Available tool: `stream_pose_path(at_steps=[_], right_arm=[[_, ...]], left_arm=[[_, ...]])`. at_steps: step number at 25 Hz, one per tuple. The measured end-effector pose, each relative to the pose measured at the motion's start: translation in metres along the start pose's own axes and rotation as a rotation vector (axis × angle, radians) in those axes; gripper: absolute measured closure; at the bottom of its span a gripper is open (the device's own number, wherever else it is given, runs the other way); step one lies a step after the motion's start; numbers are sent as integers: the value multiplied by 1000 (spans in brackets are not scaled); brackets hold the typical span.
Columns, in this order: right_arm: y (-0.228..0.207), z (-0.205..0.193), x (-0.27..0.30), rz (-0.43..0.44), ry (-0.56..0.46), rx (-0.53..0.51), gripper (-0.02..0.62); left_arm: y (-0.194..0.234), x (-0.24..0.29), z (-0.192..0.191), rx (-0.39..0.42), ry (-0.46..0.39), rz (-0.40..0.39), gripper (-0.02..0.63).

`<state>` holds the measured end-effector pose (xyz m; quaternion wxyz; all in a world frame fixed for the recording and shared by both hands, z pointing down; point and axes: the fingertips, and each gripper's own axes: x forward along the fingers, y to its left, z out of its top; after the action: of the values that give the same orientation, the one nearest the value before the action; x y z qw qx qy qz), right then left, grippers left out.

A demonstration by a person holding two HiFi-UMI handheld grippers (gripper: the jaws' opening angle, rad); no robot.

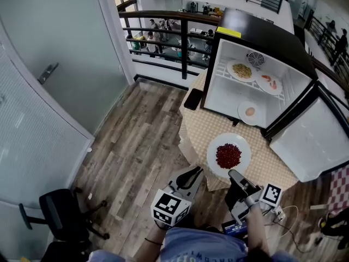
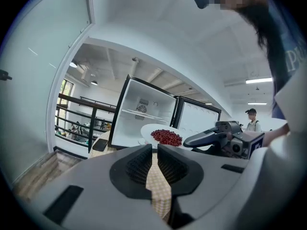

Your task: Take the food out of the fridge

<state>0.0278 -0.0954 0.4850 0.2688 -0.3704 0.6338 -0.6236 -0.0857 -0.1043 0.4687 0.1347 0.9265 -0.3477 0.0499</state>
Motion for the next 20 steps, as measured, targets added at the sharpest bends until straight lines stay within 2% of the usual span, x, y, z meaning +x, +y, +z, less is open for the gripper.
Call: stream_pose_path(at_steps=[10,20], right_arm=[[-14,-7,-87,2,36,-3,569],[-20,-30,-182,21,46,-6,569]], left_arm=[[-84,-7,-23,15,23,37,574],[-182,-38,-49,36,37,56,574]])
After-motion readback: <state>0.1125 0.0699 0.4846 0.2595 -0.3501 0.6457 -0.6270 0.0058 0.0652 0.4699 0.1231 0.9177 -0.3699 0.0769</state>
